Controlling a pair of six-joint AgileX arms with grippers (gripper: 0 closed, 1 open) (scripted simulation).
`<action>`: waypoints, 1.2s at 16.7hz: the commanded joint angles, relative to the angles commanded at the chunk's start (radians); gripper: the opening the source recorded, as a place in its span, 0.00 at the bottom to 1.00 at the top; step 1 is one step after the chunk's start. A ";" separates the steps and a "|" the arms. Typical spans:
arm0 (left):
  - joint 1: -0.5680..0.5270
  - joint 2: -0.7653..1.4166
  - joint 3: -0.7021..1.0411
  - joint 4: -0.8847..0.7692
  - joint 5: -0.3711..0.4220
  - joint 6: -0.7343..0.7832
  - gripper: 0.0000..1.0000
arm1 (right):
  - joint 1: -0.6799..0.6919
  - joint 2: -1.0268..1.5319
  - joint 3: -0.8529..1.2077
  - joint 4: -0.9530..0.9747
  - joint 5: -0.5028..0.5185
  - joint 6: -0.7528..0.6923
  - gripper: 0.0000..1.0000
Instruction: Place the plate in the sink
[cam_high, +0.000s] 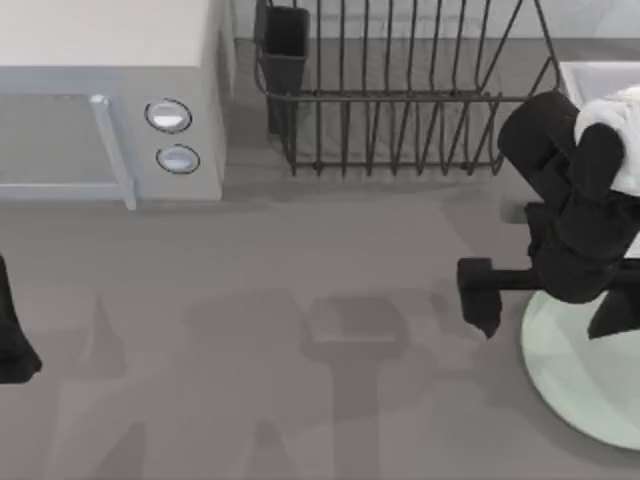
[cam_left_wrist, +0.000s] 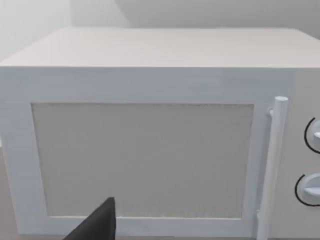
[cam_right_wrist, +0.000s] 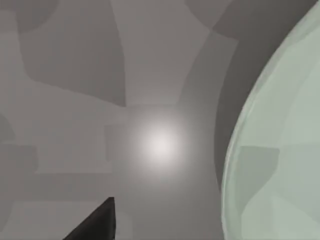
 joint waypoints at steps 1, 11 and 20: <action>0.000 0.000 0.000 0.000 0.000 0.000 1.00 | 0.001 0.020 -0.024 0.047 0.000 0.001 1.00; 0.000 0.000 0.000 0.000 0.000 0.000 1.00 | 0.005 0.111 -0.135 0.245 0.001 0.004 1.00; 0.000 0.000 0.000 0.000 0.000 0.000 1.00 | 0.005 0.111 -0.135 0.245 0.001 0.004 0.32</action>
